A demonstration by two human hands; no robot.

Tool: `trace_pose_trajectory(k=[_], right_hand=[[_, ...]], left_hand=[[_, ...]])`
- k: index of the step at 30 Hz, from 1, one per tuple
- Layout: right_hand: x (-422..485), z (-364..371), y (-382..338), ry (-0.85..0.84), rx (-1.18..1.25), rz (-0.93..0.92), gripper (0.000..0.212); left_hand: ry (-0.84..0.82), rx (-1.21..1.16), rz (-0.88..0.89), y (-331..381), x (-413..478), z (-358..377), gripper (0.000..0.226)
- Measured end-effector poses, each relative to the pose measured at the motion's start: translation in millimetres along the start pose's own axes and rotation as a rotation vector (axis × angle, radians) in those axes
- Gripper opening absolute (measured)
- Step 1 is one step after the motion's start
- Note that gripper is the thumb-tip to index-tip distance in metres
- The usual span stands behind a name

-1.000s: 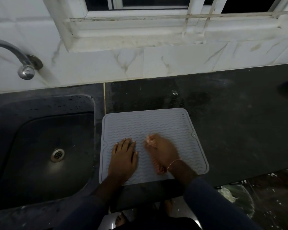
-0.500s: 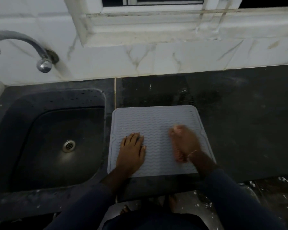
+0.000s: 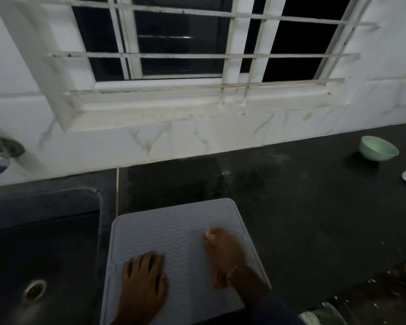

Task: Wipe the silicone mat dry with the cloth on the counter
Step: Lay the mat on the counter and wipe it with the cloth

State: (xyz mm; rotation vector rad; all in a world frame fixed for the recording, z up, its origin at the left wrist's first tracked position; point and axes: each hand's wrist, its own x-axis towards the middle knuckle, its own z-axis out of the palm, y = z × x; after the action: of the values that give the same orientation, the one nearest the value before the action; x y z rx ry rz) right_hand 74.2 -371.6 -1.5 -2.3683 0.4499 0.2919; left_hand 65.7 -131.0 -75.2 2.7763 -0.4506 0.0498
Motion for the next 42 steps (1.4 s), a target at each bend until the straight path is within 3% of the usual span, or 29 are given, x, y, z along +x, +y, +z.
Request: trace_pose_trajectory(k=[2, 5, 8, 13, 15, 17, 20, 22, 25, 30, 35, 39, 42], right_hand=[[-8.5, 28.6, -26.1, -0.101, -0.026, -0.103, 0.030], [-11.6, 41.6, -35.4, -0.108, -0.113, -0.131, 0.039], [4.0, 9.5, -5.6, -0.062, -0.042, -0.035, 0.024], [37.5, -38.4, 39.5, 0.125, -0.222, 0.160, 0.041], [32.0, -24.9, 19.8, 0.148, -0.195, 0.051, 0.026], [15.2, 6.2, -19.9, 0.061, -0.154, -0.075, 0.017], [-10.3, 60.5, -68.2, -0.135, -0.204, -0.167, 0.026], [-11.2, 58.4, -61.9, -0.110, -0.189, -0.165, 0.026], [-0.4, 7.1, -9.5, 0.007, -0.164, -0.058, 0.020], [37.8, -51.8, 45.6, 0.171, -0.284, 0.253, 0.032], [23.2, 3.2, -28.1, 0.110, -0.020, -0.073, 0.026], [17.8, 62.6, -55.9, 0.101, -0.264, -0.162, 0.037], [11.4, 69.5, -54.1, 0.117, -0.298, -0.223, 0.039]], left_hand=[[-0.021, 0.002, -0.011, 0.2, 8.8, -1.6, 0.054], [-0.088, -0.002, -0.045, -1.4, 17.3, 0.5, 0.062], [-0.130, -0.022, -0.063, -1.1, 18.5, 0.4, 0.069], [-0.115, -0.044, -0.055, 2.9, 16.7, -3.2, 0.074], [-0.122, -0.029, -0.054, 3.1, 17.5, -4.6, 0.071], [-0.149, 0.010, -0.051, 2.0, 18.0, -3.0, 0.068], [-0.176, 0.014, -0.019, 1.4, 18.3, -1.3, 0.064], [-0.166, 0.021, -0.017, 0.6, 16.4, 0.8, 0.067], [-0.159, 0.008, -0.038, -0.9, 16.6, 1.2, 0.075], [-0.188, 0.011, -0.047, 0.5, 17.7, -0.7, 0.076], [-0.141, -0.022, -0.041, -1.8, 18.6, 3.9, 0.071], [-0.099, 0.007, -0.028, -1.4, 15.7, 5.8, 0.071], [-0.100, 0.023, -0.022, -1.3, 15.4, 7.4, 0.072]])
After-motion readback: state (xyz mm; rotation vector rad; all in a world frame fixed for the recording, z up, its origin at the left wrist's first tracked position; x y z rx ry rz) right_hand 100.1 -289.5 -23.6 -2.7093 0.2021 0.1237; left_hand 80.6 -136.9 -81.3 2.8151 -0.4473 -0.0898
